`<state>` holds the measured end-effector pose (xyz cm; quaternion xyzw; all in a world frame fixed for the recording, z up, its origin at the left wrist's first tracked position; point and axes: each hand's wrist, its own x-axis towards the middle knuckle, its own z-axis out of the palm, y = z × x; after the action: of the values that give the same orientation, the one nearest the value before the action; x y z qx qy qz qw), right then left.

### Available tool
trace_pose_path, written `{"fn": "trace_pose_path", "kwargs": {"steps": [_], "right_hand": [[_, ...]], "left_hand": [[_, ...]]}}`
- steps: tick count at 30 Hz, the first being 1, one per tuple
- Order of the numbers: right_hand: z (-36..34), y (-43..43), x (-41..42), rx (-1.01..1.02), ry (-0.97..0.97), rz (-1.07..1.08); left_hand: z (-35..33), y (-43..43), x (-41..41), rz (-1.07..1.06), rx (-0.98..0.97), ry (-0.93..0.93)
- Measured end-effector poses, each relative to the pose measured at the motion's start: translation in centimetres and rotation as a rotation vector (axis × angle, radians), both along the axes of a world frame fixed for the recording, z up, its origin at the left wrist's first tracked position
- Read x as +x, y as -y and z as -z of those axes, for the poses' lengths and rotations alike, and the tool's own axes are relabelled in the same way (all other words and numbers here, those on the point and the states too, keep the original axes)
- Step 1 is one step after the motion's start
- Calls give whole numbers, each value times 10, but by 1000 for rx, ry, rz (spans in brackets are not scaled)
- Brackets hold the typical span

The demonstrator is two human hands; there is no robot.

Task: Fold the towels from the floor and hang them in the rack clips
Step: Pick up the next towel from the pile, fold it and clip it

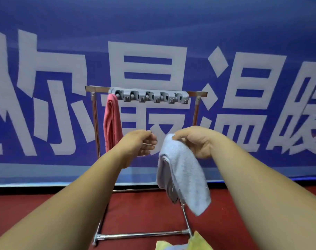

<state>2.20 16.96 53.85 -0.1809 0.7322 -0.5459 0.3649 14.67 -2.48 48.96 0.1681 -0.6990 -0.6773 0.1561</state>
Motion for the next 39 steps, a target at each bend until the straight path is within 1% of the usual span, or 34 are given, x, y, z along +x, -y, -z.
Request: {"fn": "trace_pose_path", "kwargs": {"steps": [2, 4, 7, 11, 13, 15, 17, 20, 22, 23, 25, 28, 30, 35, 39], "right_hand": [[-30, 9, 0, 39, -88, -97], [-56, 20, -2, 38, -156, -164], [-86, 37, -12, -8, -213, -211], [-111, 59, -38, -79, -255, -265], [-117, 69, -54, -146, -250, -294], [-115, 80, -71, -209, -192, -279], [-106, 93, -85, -189, -161, -293], [-95, 116, -98, -53, -219, -390], [-92, 130, -101, 81, -300, -466], [-90, 138, -101, 108, -316, -505], [-83, 158, -97, 41, -264, -526], [-70, 186, -95, -177, -157, -451], [-62, 201, -102, -258, -120, -393], [-55, 222, -121, -242, -200, -259], [-58, 240, -128, -193, -255, -209]], "left_hand": [[-29, 0, -10, 91, -83, -51], [-49, 3, -20, 176, -101, -71], [-65, 19, -36, 295, -27, -51], [-78, 57, -52, 411, 8, 33], [-81, 78, -54, 438, 33, 37], [-79, 98, -55, 478, 33, 57], [-78, 116, -55, 510, 31, 59], [-85, 140, -57, 477, 76, -7], [-95, 156, -62, 445, 64, -57], [-101, 161, -65, 439, 42, -63], [-110, 165, -76, 426, 5, -48], [-121, 171, -93, 385, -27, -46], [-126, 179, -103, 334, -89, -31], [-116, 195, -126, 180, -291, 83], [-109, 209, -137, 91, -414, 109]]}}
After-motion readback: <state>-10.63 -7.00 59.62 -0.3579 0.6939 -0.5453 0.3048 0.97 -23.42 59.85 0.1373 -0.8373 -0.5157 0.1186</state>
